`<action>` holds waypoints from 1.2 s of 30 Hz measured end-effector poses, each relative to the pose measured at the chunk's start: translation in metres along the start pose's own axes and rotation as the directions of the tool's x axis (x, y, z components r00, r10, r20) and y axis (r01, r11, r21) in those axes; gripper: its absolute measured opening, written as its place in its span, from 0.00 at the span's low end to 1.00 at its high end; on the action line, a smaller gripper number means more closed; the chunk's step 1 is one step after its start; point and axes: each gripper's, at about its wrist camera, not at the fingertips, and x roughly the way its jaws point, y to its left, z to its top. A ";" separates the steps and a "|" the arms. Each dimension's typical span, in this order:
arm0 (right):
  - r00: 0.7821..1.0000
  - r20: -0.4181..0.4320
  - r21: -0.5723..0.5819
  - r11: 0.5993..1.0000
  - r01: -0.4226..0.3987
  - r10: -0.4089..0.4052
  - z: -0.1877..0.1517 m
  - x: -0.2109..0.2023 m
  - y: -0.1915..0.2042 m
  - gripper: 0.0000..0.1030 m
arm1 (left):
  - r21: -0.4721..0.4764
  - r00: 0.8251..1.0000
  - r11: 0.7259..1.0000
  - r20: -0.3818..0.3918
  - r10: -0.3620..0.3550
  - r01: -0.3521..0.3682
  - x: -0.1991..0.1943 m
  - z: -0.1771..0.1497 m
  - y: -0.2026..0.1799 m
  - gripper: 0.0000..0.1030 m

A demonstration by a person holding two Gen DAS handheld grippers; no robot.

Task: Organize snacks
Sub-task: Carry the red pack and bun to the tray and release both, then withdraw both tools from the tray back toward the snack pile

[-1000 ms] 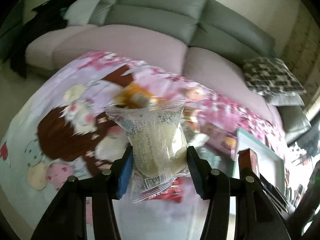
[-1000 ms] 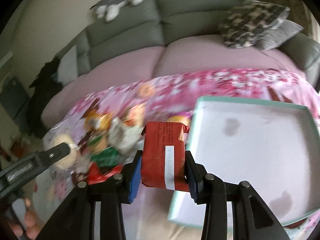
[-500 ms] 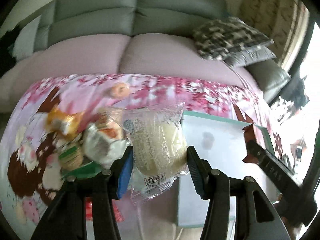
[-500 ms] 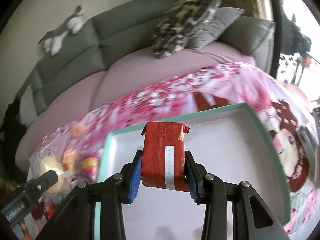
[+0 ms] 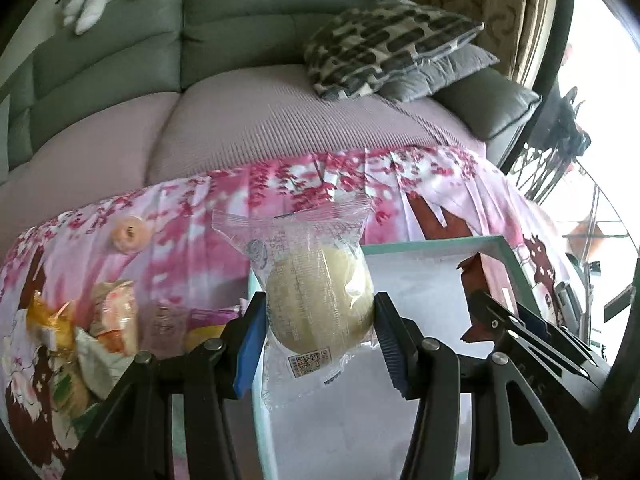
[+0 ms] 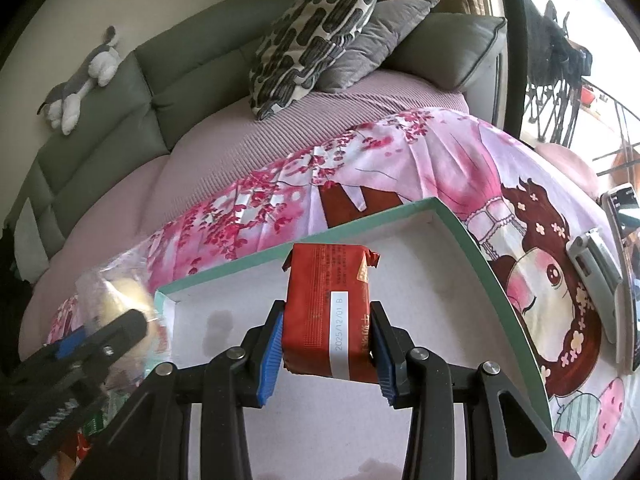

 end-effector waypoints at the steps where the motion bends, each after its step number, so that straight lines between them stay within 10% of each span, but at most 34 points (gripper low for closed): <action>1: 1.000 -0.002 0.003 1.000 0.003 -0.003 0.000 0.000 -0.001 0.41 | 0.000 1.000 1.000 -0.008 0.000 0.000 0.005 0.000 -0.002 0.53; 26: 0.999 -0.030 -0.006 0.999 0.037 -0.037 0.000 0.003 -0.003 0.49 | -0.077 0.995 0.993 0.020 0.093 -0.091 -0.003 0.000 0.018 0.82; 32: 0.999 -0.031 -0.020 0.999 0.035 -0.035 0.001 0.004 0.000 0.93 | -0.117 0.981 0.975 0.027 0.193 -0.189 -0.005 -0.002 0.035 0.93; 36: 0.998 -0.038 -0.029 0.999 0.045 -0.046 0.000 0.005 0.000 1.00 | -0.129 0.957 0.951 0.041 0.288 -0.281 -0.005 -0.005 0.049 0.98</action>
